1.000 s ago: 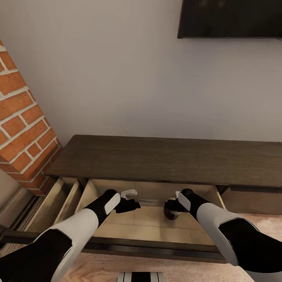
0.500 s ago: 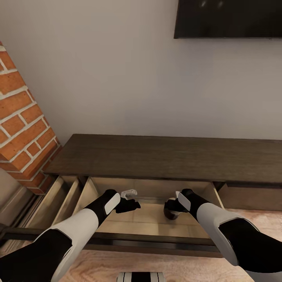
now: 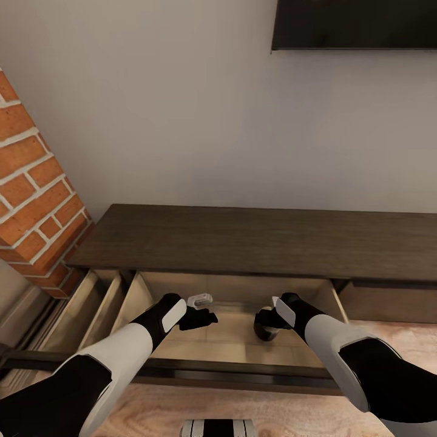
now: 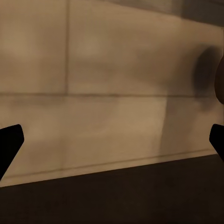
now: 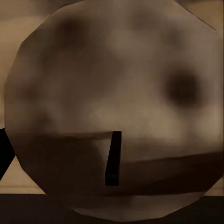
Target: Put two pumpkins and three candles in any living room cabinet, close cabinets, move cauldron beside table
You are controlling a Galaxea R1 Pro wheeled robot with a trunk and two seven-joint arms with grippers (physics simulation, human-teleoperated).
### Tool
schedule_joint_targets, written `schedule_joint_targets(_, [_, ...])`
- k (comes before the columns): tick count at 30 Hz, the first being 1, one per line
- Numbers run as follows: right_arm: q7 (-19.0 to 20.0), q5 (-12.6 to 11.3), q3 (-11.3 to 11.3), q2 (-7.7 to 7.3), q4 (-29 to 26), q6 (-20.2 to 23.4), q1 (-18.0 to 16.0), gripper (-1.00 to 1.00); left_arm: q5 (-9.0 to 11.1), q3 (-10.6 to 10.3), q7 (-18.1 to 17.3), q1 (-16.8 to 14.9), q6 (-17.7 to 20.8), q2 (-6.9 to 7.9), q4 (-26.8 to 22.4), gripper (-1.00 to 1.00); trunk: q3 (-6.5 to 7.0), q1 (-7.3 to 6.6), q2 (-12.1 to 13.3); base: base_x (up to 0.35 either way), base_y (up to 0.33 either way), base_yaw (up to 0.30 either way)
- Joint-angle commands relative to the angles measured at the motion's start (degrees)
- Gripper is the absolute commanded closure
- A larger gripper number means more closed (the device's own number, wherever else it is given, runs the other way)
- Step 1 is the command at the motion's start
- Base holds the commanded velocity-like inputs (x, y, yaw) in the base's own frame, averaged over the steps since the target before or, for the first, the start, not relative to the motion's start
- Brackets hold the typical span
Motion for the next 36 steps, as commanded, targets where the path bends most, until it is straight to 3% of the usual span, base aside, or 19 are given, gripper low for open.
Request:
schedule_joint_targets(1, [-0.4, -0.6, 0.3, 0.00, -0.1, 0.3, 0.0, 1.00, 0.6, -0.4, 0.3, 0.0, 0.1, 0.03, -0.1, -1.00, -0.27, 0.01, 0.0, 0.000, 0.000, 0.000])
schedule_joint_targets(26, [-0.4, -0.6, 0.3, 0.00, -0.1, 0.1, 0.0, 1.00, 0.6, -0.4, 0.3, 0.0, 0.1, 0.03, -0.1, -1.00, -0.93, 0.09, -0.1, 0.000, 0.000, 0.000])
schedule_joint_targets(36, [-0.4, -0.5, 0.3, 0.25, -0.1, -3.0, 0.0, 1.00, 0.6, -0.4, 0.3, 0.0, 0.1, 0.03, -0.1, -1.00, -0.93, 0.09, -0.1, 0.000, 0.000, 0.000])
